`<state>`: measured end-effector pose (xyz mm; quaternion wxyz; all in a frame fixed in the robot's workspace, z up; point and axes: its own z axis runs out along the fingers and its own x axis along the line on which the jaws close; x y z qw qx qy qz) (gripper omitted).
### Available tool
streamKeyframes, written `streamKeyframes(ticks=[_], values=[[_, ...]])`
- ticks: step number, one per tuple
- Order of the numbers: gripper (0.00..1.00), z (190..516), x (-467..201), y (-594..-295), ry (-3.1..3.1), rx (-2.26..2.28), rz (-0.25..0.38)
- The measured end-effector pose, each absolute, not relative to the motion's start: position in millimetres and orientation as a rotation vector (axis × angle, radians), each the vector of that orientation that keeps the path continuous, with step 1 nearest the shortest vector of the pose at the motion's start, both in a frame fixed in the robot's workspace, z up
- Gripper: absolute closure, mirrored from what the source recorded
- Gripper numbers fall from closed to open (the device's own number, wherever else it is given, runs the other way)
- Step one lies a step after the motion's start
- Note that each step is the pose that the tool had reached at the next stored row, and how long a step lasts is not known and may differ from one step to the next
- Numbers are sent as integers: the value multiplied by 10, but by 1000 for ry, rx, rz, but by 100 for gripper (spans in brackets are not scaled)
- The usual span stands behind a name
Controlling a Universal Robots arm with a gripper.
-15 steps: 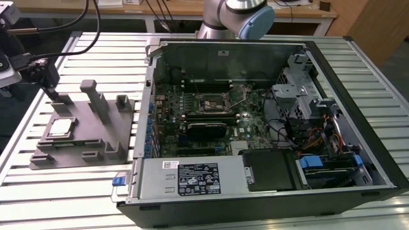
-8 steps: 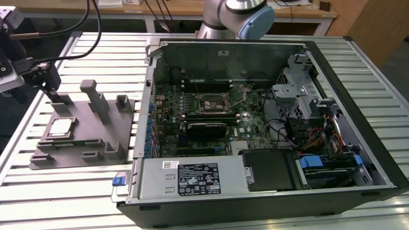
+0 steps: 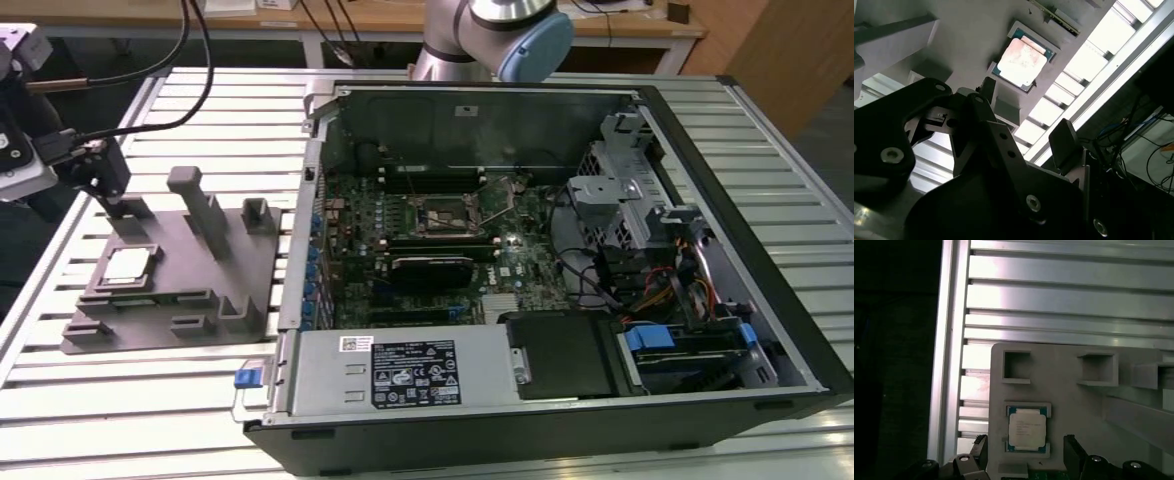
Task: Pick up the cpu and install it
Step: 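Pick up the cpu and move it towards the insertion slot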
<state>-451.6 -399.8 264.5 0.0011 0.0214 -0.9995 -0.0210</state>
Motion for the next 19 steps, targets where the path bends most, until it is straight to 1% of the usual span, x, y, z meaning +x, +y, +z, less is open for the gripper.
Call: streamKeyframes(ticks=[19], values=[[30, 2471, -4518, -4012, -3136, 111, -66]])
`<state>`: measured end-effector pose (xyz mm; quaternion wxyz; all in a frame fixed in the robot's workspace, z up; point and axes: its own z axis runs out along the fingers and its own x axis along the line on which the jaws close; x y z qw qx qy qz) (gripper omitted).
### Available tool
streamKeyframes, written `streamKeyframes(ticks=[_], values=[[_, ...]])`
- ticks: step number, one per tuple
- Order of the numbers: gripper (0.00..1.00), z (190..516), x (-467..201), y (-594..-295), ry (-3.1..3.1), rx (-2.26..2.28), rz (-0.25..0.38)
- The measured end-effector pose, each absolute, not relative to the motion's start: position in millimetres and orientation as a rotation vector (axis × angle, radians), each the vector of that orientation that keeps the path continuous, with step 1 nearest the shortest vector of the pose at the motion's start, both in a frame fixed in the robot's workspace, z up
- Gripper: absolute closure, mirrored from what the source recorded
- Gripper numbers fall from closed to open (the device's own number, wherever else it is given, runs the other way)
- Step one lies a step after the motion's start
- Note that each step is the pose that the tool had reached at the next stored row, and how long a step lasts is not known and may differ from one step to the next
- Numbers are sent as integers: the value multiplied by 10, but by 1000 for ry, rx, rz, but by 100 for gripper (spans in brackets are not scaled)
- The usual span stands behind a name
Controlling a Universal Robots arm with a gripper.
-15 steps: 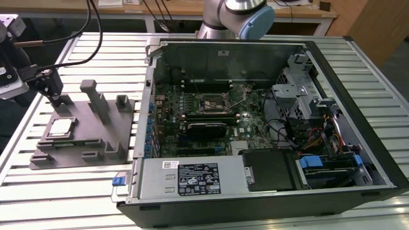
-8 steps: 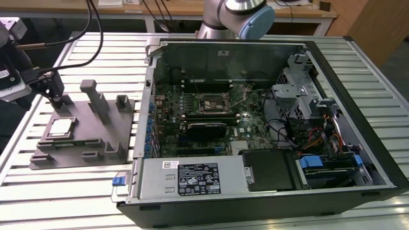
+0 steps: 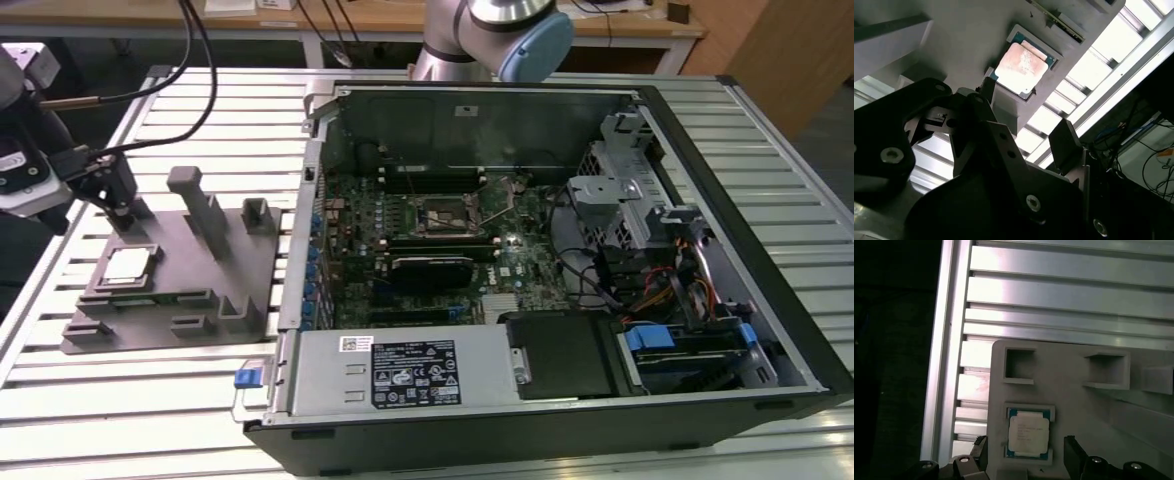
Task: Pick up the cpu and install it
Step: 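Pick up the cpu and move it towards the insertion slot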
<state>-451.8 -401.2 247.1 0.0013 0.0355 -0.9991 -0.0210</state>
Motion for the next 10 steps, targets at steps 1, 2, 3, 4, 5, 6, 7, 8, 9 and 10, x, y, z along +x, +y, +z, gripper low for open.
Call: streamKeyframes(ticks=[1, 2, 3, 4, 5, 6, 7, 8, 9, 10], values=[[30, 2458, -4518, -4013, -3136, 111, -66], [30, 2445, -4518, -4013, -3136, 111, -66], [30, 2432, -4518, -4013, -3136, 111, -66], [30, 2418, -4518, -4013, -3136, 111, -66], [30, 2404, -4518, -4013, -3136, 111, -66], [30, 2390, -4518, -4013, -3136, 111, -66], [30, 2376, -4518, -4013, -3136, 111, -66], [30, 2360, -4518, -4013, -3136, 111, -66], [30, 2345, -4518, -4013, -3136, 111, -66], [30, 2329, -4518, -4013, -3136, 111, -66]])
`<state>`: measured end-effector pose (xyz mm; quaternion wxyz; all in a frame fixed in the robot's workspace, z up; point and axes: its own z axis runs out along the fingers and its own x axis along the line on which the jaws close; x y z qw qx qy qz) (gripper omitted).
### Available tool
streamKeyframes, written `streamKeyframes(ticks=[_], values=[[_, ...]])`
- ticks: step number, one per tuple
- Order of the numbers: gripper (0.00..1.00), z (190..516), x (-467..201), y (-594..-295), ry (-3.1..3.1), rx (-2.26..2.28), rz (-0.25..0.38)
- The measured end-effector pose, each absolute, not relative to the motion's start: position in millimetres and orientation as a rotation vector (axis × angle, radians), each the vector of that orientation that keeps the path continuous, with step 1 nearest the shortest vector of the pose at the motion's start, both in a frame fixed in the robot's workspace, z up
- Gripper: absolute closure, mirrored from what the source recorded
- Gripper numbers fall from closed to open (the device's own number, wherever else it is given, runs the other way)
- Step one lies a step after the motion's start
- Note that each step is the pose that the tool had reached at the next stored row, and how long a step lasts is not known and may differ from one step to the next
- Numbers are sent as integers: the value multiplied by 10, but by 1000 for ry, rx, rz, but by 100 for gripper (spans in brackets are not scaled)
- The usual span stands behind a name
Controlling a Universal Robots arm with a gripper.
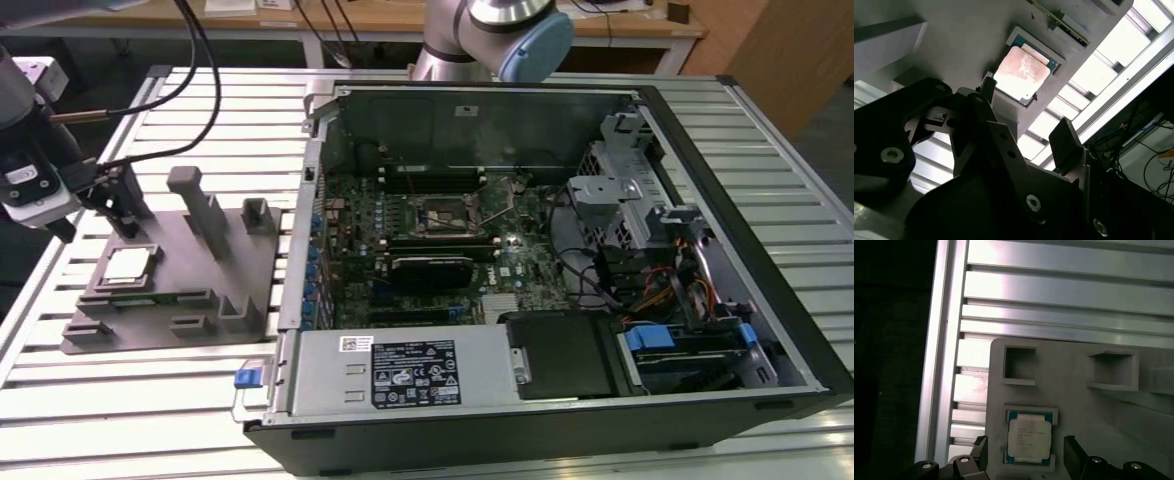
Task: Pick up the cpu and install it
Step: 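Pick up the cpu and move it towards the insertion slot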
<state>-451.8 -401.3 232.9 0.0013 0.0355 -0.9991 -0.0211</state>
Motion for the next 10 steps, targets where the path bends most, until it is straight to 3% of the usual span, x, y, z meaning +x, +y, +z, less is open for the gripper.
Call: streamKeyframes(ticks=[10], values=[[30, 2186, -4517, -4015, -3137, 111, -66]])
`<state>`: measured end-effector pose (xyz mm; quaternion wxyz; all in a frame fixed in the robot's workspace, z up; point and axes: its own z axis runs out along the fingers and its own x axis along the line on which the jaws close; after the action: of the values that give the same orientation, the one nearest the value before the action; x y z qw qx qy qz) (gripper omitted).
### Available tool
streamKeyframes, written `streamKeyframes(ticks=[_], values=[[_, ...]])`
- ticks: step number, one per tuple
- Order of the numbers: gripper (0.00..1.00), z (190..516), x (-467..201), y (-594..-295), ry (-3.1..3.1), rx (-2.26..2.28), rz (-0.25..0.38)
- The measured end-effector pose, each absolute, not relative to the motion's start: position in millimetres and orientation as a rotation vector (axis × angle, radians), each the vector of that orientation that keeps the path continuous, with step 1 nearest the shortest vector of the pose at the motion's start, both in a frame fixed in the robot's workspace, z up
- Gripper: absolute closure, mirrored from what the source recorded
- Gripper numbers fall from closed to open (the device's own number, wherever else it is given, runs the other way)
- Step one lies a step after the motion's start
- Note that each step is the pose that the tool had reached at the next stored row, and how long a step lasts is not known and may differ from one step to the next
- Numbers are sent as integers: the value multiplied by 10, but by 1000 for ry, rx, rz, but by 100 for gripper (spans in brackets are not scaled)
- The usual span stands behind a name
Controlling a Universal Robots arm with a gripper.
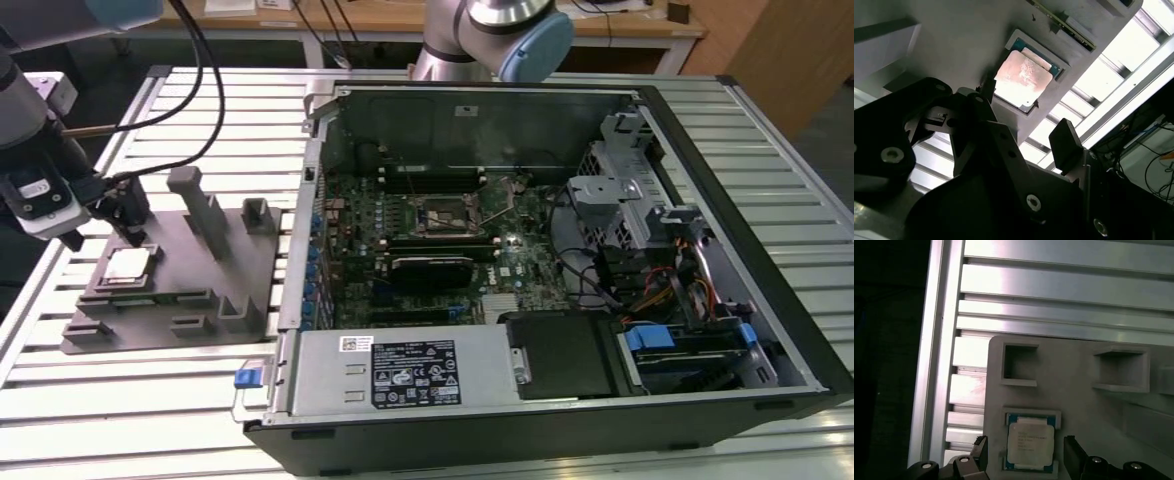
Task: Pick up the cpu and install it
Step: 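Pick up the cpu and move it towards the insertion slot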
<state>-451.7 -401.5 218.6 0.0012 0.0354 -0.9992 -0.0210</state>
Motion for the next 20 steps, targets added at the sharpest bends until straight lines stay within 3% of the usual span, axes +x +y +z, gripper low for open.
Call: streamKeyframes(ticks=[20], values=[[29, 1921, -4518, -4021, -3137, 104, -65]])
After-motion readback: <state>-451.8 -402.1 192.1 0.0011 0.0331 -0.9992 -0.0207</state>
